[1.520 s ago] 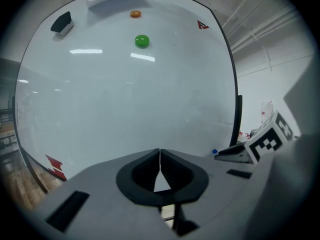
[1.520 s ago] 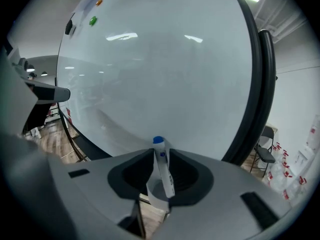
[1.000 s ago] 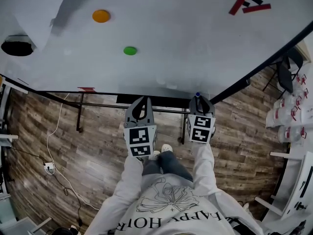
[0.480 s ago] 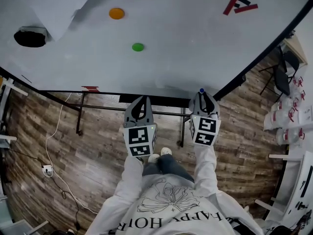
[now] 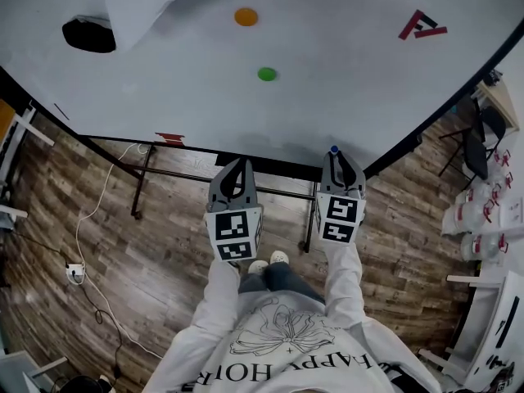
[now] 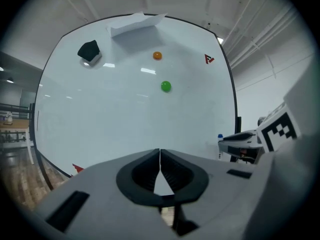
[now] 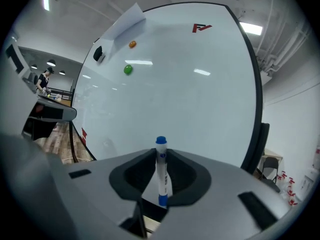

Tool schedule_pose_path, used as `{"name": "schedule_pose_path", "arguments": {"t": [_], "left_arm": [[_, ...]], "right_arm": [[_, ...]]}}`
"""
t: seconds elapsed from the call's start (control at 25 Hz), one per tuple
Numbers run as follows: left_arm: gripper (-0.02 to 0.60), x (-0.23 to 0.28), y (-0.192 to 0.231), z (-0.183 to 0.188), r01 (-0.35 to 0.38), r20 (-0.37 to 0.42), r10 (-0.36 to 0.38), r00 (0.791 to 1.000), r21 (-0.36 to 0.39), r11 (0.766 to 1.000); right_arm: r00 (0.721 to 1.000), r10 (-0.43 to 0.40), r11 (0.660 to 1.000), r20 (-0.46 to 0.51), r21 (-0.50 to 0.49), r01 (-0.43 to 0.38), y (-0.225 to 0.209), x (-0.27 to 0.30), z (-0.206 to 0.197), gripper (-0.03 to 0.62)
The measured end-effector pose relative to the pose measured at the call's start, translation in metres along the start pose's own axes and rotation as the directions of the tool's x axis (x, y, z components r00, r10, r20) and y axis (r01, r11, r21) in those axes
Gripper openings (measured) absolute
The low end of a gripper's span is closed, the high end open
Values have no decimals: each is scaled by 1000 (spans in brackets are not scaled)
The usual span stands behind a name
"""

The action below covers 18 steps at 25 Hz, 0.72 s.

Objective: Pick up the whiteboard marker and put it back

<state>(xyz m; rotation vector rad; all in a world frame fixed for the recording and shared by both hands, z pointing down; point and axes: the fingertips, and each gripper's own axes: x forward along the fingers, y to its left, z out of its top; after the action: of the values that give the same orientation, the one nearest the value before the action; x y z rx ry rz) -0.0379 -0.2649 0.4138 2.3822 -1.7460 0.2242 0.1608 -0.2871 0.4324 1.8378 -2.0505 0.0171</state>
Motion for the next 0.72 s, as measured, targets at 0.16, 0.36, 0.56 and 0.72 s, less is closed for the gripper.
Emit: {"name": "schedule_pose_path", "arguments": {"t": [0.16,0.36,0.56,0.72], "left_arm": [[6,-8,17,-4,-32,-5,32,999,-11,999],[6,-14,32,-9,-59,-9,59,998,-21,998],[6,-12,39,-16,-80,-27,79,996,-31,996],[6,-7,42,-26,-91,-49,89,995,-39,995]], "right_arm": [[999,37,999,-17,-35,-38,22,6,-2,66],[997,75,994,-33,-82,-77,42,17,-8,66],[992,110,983,-60,-144,-118,56,31,-19,66],[985,121,966,-120,-213,-144,64,46,-38,66]]}}
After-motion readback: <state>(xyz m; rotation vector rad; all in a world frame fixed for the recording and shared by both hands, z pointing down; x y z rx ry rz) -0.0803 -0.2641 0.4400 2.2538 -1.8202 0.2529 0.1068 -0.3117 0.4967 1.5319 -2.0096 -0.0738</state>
